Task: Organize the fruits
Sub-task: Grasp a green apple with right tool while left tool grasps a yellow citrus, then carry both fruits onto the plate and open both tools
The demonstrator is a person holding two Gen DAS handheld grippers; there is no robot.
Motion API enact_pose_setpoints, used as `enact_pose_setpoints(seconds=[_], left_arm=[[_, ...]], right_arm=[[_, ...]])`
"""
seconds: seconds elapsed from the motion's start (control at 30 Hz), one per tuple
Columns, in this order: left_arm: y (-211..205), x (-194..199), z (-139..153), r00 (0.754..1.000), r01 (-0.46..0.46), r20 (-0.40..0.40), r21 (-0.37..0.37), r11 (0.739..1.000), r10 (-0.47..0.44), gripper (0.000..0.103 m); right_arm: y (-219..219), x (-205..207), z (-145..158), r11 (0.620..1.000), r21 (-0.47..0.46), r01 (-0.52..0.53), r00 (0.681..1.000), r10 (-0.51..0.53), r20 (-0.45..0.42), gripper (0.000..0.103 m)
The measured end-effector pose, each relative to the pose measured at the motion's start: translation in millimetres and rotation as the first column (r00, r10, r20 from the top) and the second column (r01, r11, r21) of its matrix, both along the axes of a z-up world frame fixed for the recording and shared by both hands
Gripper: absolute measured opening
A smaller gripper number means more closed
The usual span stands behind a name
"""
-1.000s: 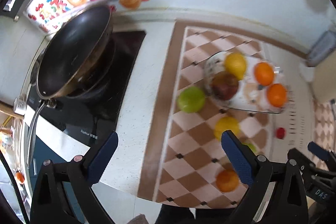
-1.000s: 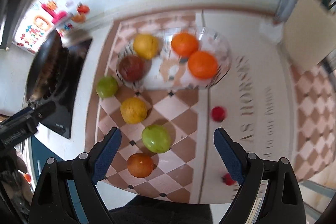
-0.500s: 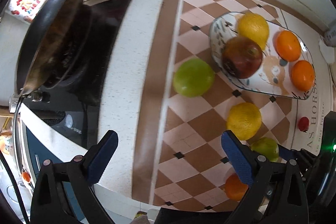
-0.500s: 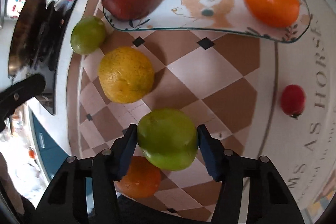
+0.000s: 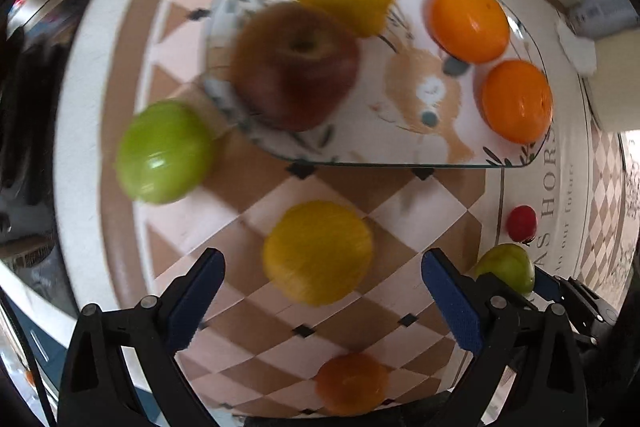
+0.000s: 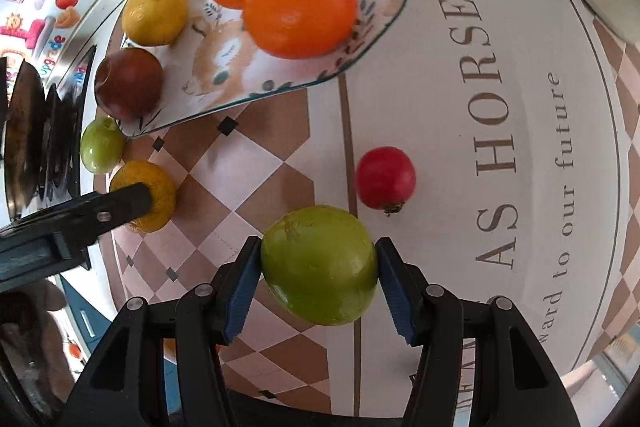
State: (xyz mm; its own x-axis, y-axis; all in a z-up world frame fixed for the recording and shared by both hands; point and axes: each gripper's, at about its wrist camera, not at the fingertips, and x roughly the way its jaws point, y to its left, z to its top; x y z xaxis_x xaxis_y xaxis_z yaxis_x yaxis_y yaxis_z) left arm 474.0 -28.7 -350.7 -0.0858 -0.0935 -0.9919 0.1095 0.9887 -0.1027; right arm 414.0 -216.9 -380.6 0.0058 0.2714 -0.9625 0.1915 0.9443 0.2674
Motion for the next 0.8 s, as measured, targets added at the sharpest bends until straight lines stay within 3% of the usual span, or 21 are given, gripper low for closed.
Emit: enact_pose_setpoints(seconds=[0.1, 0.23, 0.47, 0.8], left_arm=[[-12, 2, -8, 0.999, 0.04, 0.003, 0.02, 0.999, -0.04, 0.08], [-18, -1, -9, 0.995, 0.092, 0.041, 0.102, 0.991, -0.096, 0.056], [1, -12, -7, 0.998, 0.047, 0.03, 0.065, 0.997, -0.049, 0.056], [17, -25, -4, 1.0, 0.0, 0.023, 0.042, 0.999, -0.001, 0.056]], right_arm=[[-6, -1, -4, 0.999, 0.021, 0.027, 1.0, -0.027, -0.004, 0.06], [-20, 0, -5, 0.997, 0.052, 0.056, 0.998, -0.055, -0.016, 0.061], [-25, 4, -7, 0.994, 0.084, 0.071, 0.997, -0.068, -0.043, 0.066], [-17, 8, -1, 0.999, 0.028, -0.029, 0.999, 0.03, -0.037, 0.066]])
